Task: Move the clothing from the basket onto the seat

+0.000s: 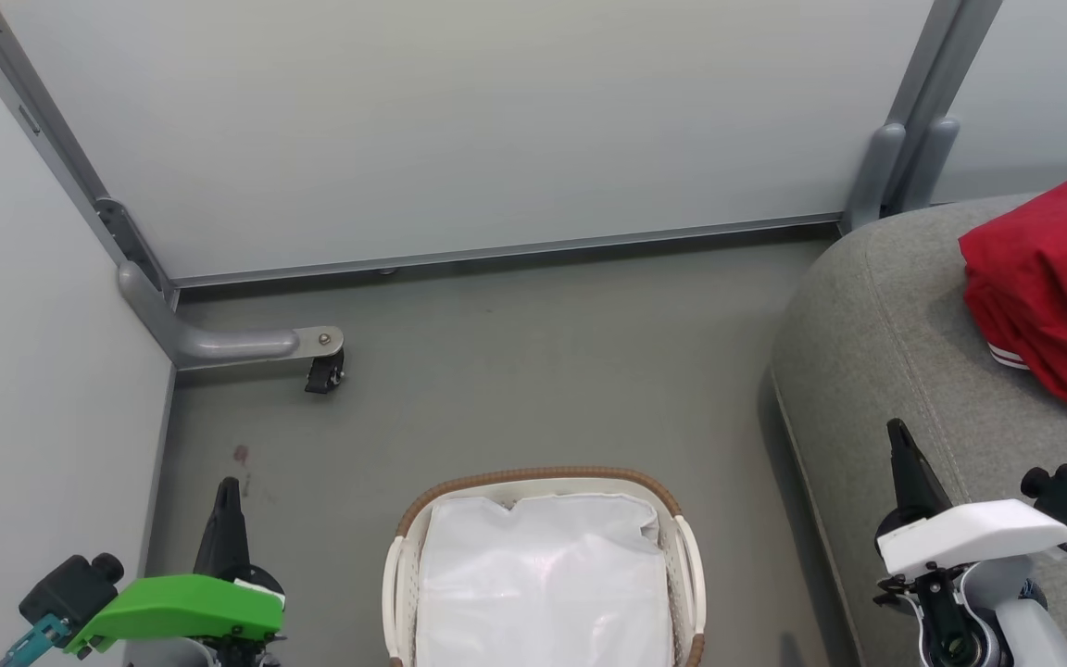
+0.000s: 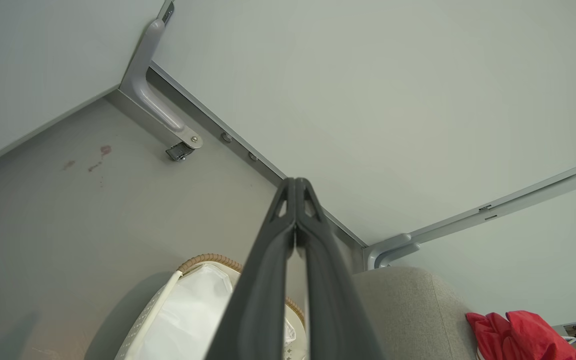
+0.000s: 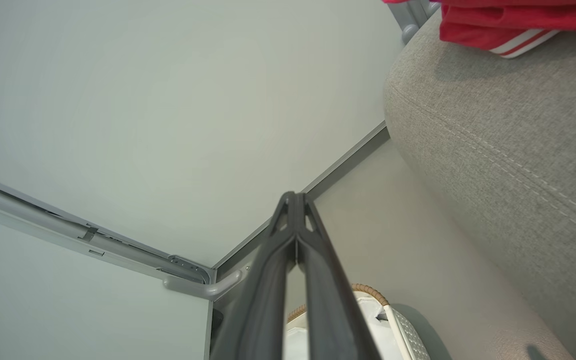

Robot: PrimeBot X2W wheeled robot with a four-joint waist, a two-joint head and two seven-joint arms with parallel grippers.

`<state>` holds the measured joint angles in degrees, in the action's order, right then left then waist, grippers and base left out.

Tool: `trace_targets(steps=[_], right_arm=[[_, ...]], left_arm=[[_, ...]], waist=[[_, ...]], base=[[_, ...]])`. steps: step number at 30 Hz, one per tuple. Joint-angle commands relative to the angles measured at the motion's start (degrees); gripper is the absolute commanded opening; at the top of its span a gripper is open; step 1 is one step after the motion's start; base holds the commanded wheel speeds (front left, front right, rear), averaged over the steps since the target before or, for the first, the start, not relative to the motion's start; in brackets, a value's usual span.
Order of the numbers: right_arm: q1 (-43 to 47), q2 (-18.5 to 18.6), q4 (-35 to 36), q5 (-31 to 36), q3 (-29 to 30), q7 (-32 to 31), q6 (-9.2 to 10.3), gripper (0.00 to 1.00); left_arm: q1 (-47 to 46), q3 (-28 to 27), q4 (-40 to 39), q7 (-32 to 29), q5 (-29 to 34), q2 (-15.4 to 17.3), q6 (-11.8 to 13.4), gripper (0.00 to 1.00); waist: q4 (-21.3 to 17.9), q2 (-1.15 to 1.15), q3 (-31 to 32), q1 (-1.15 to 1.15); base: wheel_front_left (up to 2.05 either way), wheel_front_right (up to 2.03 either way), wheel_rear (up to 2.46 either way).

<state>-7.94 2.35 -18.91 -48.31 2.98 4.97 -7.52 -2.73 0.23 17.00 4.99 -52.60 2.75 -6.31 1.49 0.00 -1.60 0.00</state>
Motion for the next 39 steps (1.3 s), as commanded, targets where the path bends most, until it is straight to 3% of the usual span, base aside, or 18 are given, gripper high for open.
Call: trace_targets(steps=[1,39], right_arm=[[-0.15,0.38,1.0,-1.99,0.28,-0.51,0.01,0.0],[1.05,0.55,3.27,-24.98,2.13,-6.57,0.03,0.0]], left_arm=[[-1.6,-0.43,-0.89,-0.46,-1.71,0.14,-0.27,0.0],[-3.0,-3.96,-2.1,-6.56,-22.49,0.18,-0.84,0.0]], waist=[[-0.02,0.0,0.02,0.0],[-0.69,0.0,0.66,0.0]], base=[[0.0,0.0,0.0],[0.0,0.0,0.0]])
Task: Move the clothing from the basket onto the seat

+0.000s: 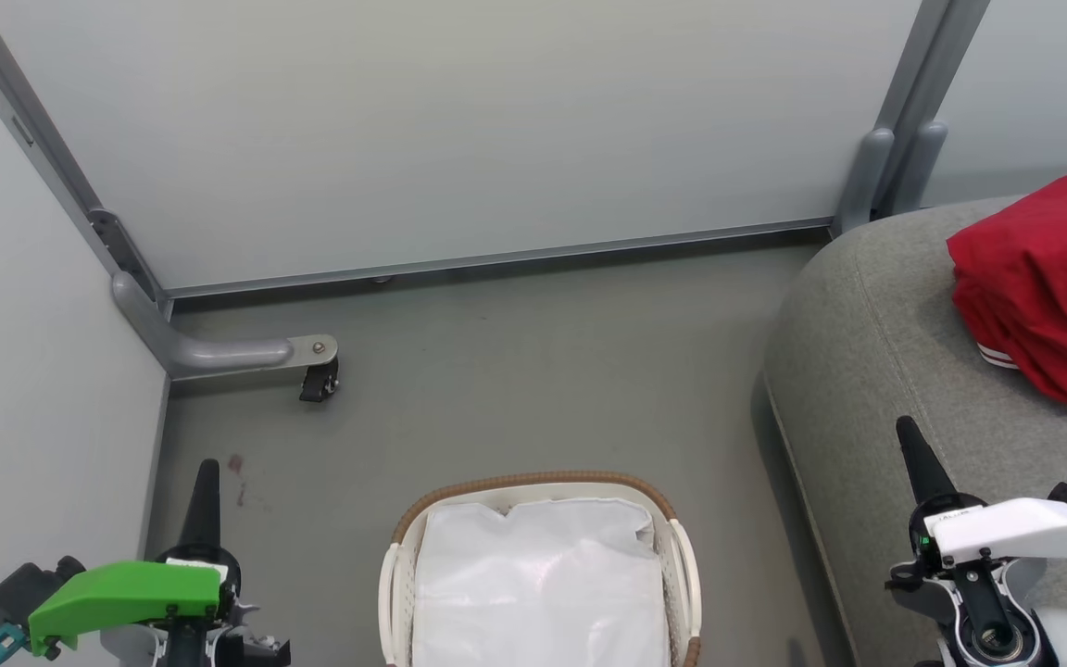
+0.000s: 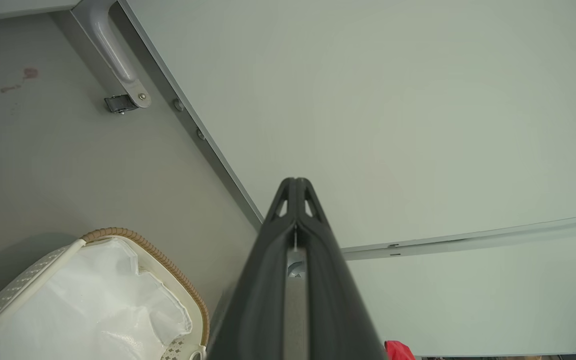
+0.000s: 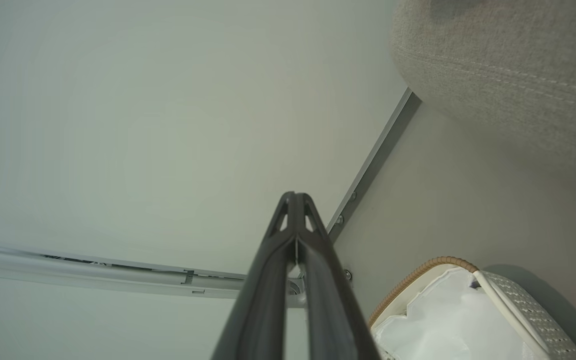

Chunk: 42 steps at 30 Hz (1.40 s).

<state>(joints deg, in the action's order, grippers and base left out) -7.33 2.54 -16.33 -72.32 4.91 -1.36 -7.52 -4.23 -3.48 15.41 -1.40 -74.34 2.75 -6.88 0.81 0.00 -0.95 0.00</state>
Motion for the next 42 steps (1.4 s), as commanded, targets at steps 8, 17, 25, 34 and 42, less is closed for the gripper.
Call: trace_targets(steps=[8,17,25,34,42], right_arm=[[0.62,0.38,1.1,-5.46,0.58,-1.43,0.03,0.0],[0.86,0.41,1.5,-9.59,0.92,-2.55,0.04,0.0],[1.02,0.44,1.84,-13.01,1.18,-3.46,0.04,0.0],[1.25,0.47,2.12,-16.58,1.45,-4.35,0.04,0.0],[1.39,0.5,2.41,-19.7,1.71,-5.23,0.05,0.0]], left_arm=[[-1.65,-1.01,-0.76,-1.39,-4.81,0.19,-0.35,0.0],[-1.97,-1.59,-0.98,-2.52,-8.56,0.2,-0.5,0.0],[-1.95,-2.12,-1.15,-3.41,-11.64,0.21,-0.6,0.0],[-2.22,-2.72,-1.33,-4.33,-14.86,0.22,-0.74,0.0],[-2.38,-3.16,-1.45,-5.11,-17.78,0.23,-0.74,0.0]], waist=[[-0.17,0.0,0.16,0.0],[-0.33,0.0,0.31,0.0],[-0.47,0.0,0.45,0.0],[-0.62,0.0,0.6,0.0],[-0.77,0.0,0.73,0.0]], base=[[0.0,0.0,0.0],[0.0,0.0,0.0],[0.0,0.0,0.0],[0.0,0.0,0.0],[0.0,0.0,0.0]])
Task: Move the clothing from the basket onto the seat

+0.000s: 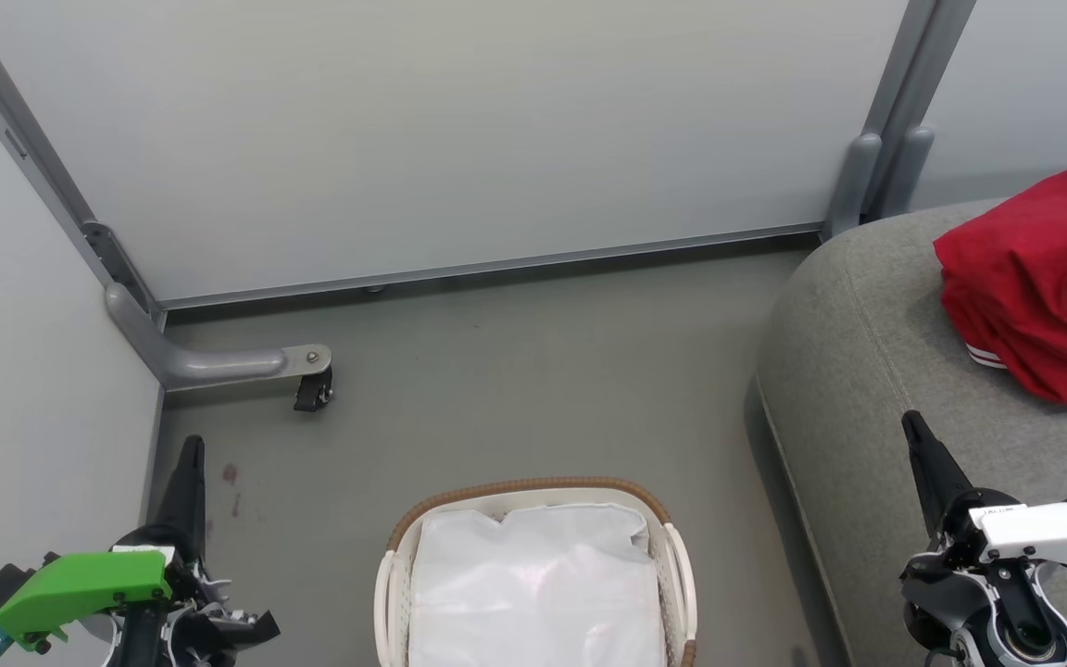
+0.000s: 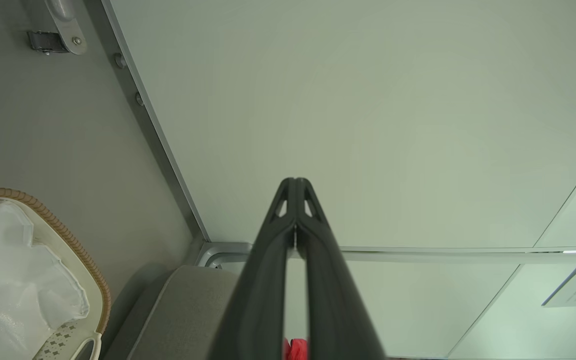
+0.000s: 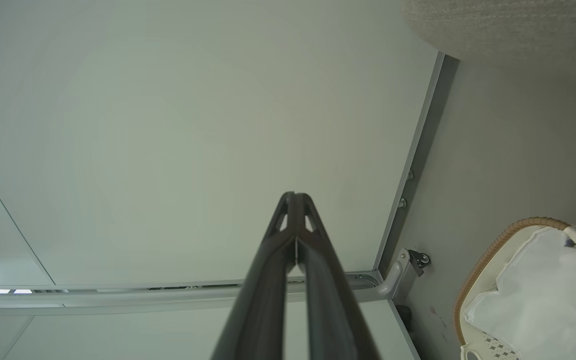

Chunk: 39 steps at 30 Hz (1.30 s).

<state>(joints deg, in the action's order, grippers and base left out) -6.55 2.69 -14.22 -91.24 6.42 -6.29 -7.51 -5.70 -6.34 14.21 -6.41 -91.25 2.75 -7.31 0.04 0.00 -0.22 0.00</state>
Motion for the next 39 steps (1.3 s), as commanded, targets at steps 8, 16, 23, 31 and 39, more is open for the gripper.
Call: trace_targets(steps=[8,16,23,31,39], right_arm=[[0.64,0.35,0.35,-1.26,0.22,-0.45,0.04,0.0],[0.64,0.35,0.35,-1.26,0.21,-0.45,0.03,0.0],[0.64,0.35,0.35,-1.26,0.21,-0.45,0.04,0.0],[0.64,0.35,0.35,-1.26,0.21,-0.45,0.03,0.0],[0.64,0.35,0.35,-1.26,0.2,-0.44,0.03,0.0]], left_arm=[[-0.8,-0.35,-0.23,-0.35,-1.27,0.23,-0.34,0.0],[-0.8,-0.34,-0.23,-0.35,-1.26,0.23,-0.29,0.0],[-0.8,-0.34,-0.24,-0.34,-1.26,0.23,-0.29,0.0],[-0.8,-0.34,-0.24,-0.34,-1.26,0.23,-0.29,0.0],[-0.8,-0.34,-0.24,-0.34,-1.26,0.23,-0.29,0.0]], waist=[[-0.04,0.0,0.04,0.0],[-0.04,0.0,0.04,0.0],[-0.04,0.0,0.04,0.0],[-0.04,0.0,0.04,0.0],[-0.04,0.0,0.04,0.0]], base=[[0.0,0.0,0.0],[0.0,0.0,0.0],[0.0,0.0,0.0],[0.0,0.0,0.0],[0.0,0.0,0.0]])
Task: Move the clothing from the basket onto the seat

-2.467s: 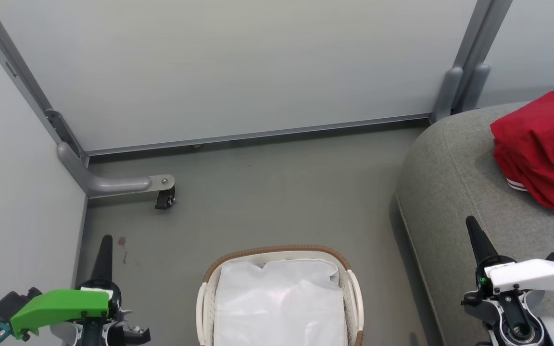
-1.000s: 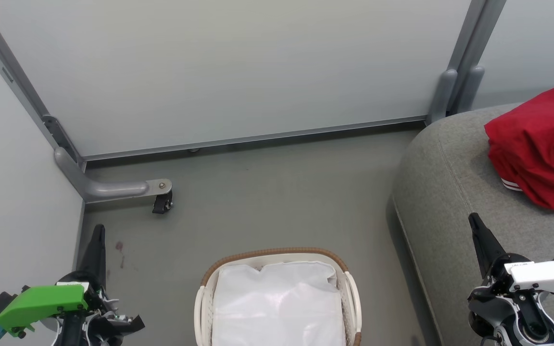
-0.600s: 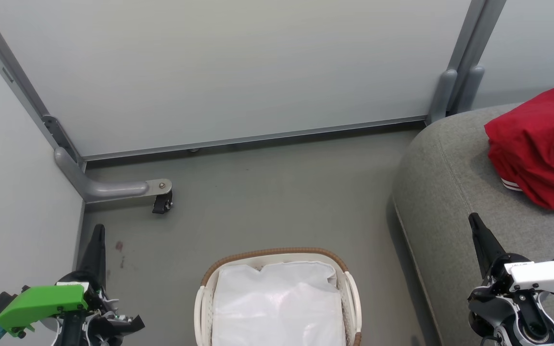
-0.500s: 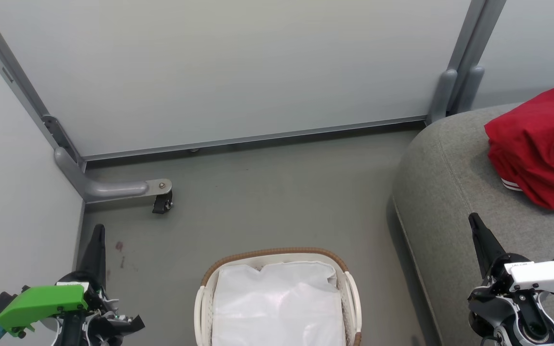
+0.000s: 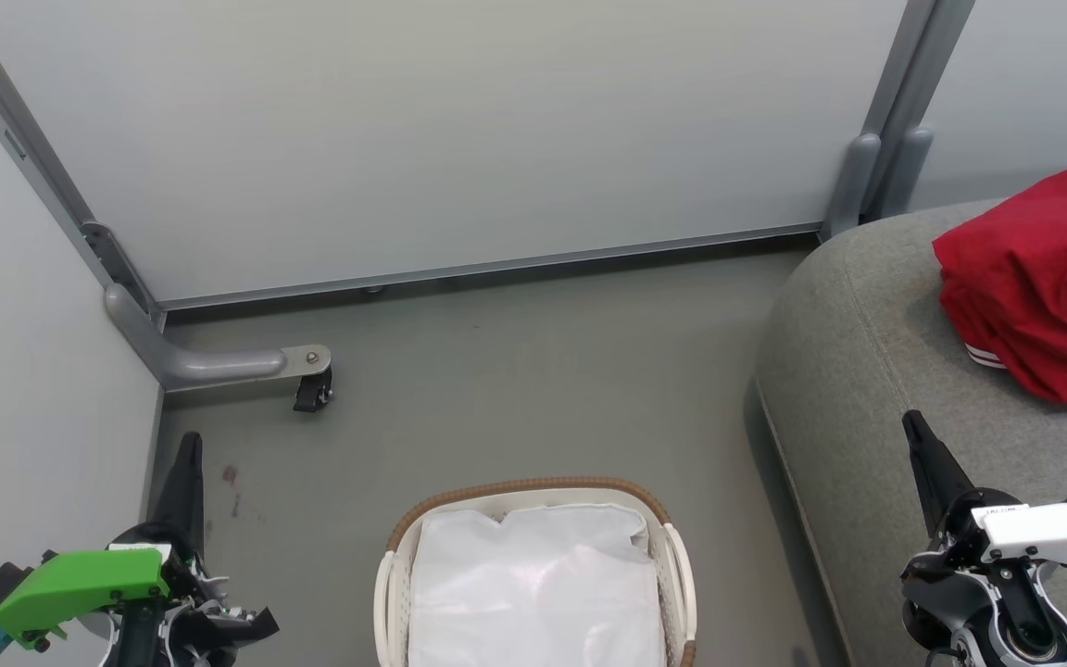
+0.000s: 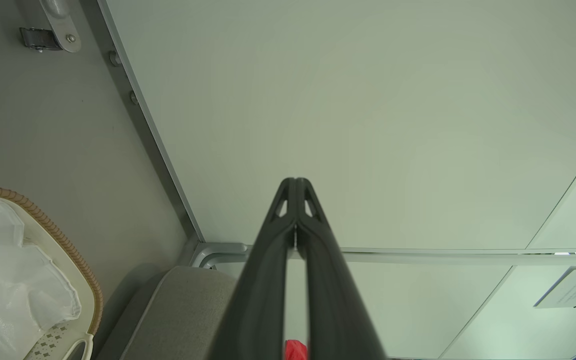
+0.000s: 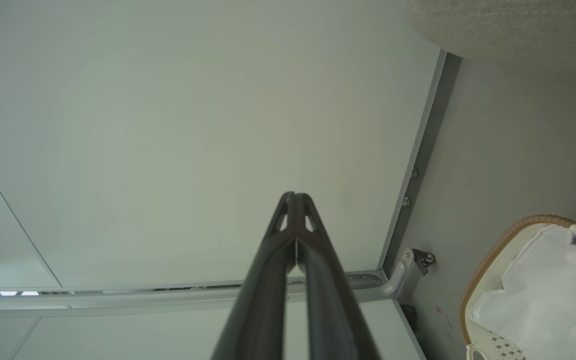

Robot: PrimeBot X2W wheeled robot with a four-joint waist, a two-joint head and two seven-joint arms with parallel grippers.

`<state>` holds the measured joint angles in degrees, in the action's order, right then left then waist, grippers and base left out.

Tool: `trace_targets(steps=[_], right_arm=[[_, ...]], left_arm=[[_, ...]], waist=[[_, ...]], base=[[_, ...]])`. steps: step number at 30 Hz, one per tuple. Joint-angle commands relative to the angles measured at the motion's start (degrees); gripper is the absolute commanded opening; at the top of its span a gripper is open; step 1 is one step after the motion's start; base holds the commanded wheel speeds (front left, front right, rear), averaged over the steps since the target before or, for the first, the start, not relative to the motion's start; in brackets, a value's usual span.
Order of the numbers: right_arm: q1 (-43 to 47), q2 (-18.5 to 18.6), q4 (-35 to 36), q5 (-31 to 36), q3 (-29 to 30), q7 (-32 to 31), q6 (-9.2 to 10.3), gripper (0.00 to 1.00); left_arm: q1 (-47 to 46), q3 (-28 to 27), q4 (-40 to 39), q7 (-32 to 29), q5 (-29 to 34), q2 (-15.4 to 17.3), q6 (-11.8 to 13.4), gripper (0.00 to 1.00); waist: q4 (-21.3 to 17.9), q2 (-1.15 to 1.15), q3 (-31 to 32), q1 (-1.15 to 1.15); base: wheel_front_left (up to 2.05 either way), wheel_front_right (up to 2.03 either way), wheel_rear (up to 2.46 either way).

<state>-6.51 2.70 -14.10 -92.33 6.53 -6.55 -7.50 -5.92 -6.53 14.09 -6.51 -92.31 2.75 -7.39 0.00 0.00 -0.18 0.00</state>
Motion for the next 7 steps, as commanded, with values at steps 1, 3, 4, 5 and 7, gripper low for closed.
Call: trace_targets(steps=[1,3,4,5,7], right_arm=[[0.61,0.34,0.23,-0.18,0.09,-0.18,0.02,0.0],[0.61,0.34,0.23,-0.18,0.09,-0.18,0.02,0.0],[0.61,0.34,0.23,-0.18,0.09,-0.18,0.02,0.0],[0.61,0.34,0.23,-0.18,0.09,-0.18,0.02,0.0],[0.61,0.34,0.23,-0.18,0.09,-0.18,0.02,0.0]], left_arm=[[-0.58,-0.15,-0.12,-0.24,-0.19,0.23,-0.21,0.0],[-0.58,-0.15,-0.12,-0.24,-0.19,0.23,-0.21,0.0],[-0.58,-0.15,-0.12,-0.24,-0.19,0.23,-0.21,0.0],[-0.58,-0.15,-0.12,-0.24,-0.19,0.23,-0.21,0.0],[-0.58,-0.15,-0.12,-0.24,-0.19,0.23,-0.21,0.0]], waist=[[0.0,0.0,0.0,0.0],[0.0,0.0,0.0,0.0],[0.0,0.0,0.0,0.0],[0.0,0.0,0.0,0.0],[0.0,0.0,0.0,0.0]], base=[[0.0,0.0,0.0],[0.0,0.0,0.0],[0.0,0.0,0.0],[0.0,0.0,0.0],[0.0,0.0,0.0]])
